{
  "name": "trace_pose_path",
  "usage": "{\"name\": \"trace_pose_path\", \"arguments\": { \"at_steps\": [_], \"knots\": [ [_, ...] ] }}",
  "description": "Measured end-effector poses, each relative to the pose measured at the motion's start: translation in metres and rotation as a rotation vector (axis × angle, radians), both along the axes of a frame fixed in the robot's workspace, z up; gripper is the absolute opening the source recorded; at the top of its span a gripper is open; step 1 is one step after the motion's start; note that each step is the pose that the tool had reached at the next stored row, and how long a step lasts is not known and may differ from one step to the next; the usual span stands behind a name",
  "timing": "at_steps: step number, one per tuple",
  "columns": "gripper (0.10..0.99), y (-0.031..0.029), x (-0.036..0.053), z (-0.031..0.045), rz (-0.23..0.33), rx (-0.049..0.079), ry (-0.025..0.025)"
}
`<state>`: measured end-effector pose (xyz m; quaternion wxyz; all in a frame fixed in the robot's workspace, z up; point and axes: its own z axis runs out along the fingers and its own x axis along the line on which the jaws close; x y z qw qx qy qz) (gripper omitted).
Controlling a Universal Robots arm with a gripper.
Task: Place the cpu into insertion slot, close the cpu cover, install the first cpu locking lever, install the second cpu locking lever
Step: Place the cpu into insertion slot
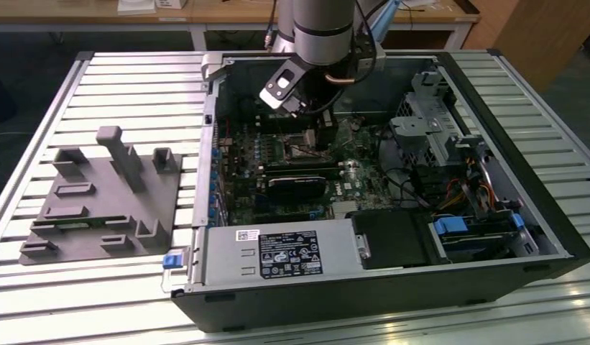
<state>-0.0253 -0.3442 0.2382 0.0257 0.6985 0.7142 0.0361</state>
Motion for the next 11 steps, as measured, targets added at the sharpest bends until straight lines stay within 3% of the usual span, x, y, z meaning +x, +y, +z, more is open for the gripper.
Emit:
{"name": "trace_pose_path", "arguments": {
  "at_steps": [4,9,11],
  "knots": [
    [0.541,0.0004,0.0,-0.0002,-0.001,-0.003,-0.0002],
    [0.541,0.0026,0.0,-0.001,0.0,-0.024,-0.0001],
    [0.541,0.0038,0.0,-0.0017,0.0,-0.026,-0.0001]
  ]
}}
